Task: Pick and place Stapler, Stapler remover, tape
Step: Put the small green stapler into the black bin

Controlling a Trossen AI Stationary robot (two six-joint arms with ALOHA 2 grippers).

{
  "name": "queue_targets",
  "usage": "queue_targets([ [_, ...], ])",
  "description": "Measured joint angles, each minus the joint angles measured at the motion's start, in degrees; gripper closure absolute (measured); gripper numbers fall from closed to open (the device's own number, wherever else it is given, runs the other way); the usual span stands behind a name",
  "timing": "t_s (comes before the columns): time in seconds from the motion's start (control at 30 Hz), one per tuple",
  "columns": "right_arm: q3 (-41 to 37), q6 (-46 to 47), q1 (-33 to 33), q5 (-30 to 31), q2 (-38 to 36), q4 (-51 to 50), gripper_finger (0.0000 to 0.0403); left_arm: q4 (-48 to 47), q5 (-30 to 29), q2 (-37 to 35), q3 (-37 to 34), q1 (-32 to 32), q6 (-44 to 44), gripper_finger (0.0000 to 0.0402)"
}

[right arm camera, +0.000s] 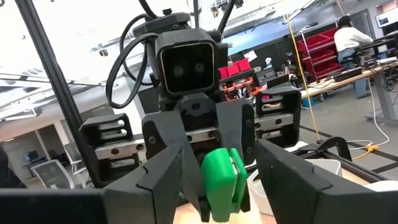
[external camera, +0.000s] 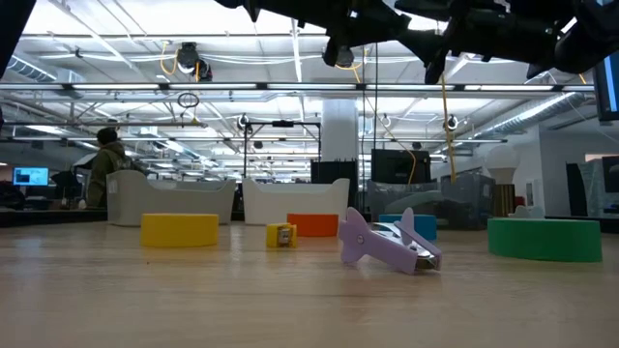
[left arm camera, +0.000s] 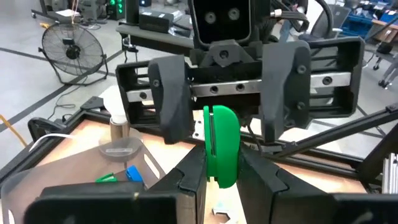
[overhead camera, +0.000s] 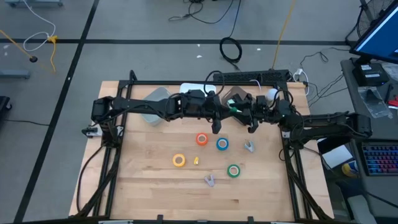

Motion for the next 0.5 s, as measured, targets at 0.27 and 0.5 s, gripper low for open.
queue_targets([
  [0.27,0.0,0.0,-1.6,-0.3,0.0,0.2,0.0231,0.9,1.1,0.0,0.0,0.2,0.0,0.033],
  [0.5,0.0,0.1,-2.5,-0.4,0.0,0.2,0.0251,2.2,1.0,0.0,0.0,1.0,-0.3,0.033],
])
